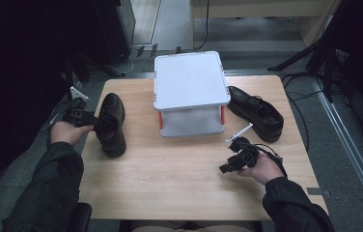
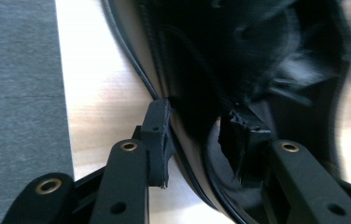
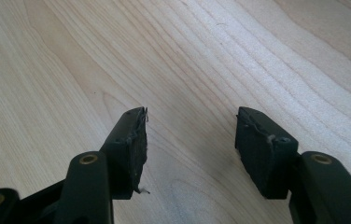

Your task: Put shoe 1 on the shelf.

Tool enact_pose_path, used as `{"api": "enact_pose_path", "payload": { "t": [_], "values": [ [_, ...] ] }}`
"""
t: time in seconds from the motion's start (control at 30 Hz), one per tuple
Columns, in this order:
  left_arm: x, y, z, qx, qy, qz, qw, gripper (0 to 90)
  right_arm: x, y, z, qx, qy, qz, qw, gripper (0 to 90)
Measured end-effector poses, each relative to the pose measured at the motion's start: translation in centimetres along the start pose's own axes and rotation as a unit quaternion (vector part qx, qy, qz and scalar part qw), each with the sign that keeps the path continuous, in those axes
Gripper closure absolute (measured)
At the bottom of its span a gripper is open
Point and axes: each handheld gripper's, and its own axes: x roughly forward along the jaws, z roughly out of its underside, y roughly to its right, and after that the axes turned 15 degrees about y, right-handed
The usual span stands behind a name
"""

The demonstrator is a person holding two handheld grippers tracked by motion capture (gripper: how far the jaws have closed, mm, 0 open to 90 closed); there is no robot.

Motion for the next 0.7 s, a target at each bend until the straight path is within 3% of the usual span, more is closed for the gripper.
{"api": "enact_pose_path", "payload": {
  "t": [0.13, 0.3, 0.57, 0.7],
  "values": [
    [1.3, -0.3, 0.1, -0.018, -0.005, -0.011, 0.9998, 64.4, 0.0, 0.0, 0.0, -0.001, 0.0, -0.001, 1.0, 44.1],
    [2.1, -0.5, 0.0, -0.024, -0.02, -0.014, 0.9994, 70.6, 0.0, 0.0, 0.0, -0.001, -0.001, -0.001, 1.0, 44.1],
    [1.7, -0.8, -0.6, -0.046, -0.028, -0.036, 0.9979, 81.7, 0.1, 0.0, -0.1, -0.002, 0.001, -0.003, 1.0, 44.1],
    [1.4, -0.9, -1.0, -0.044, -0.032, -0.02, 0.9983, 83.5, 0.1, 0.0, -0.1, -0.003, 0.002, -0.004, 1.0, 44.1]
  ]
}}
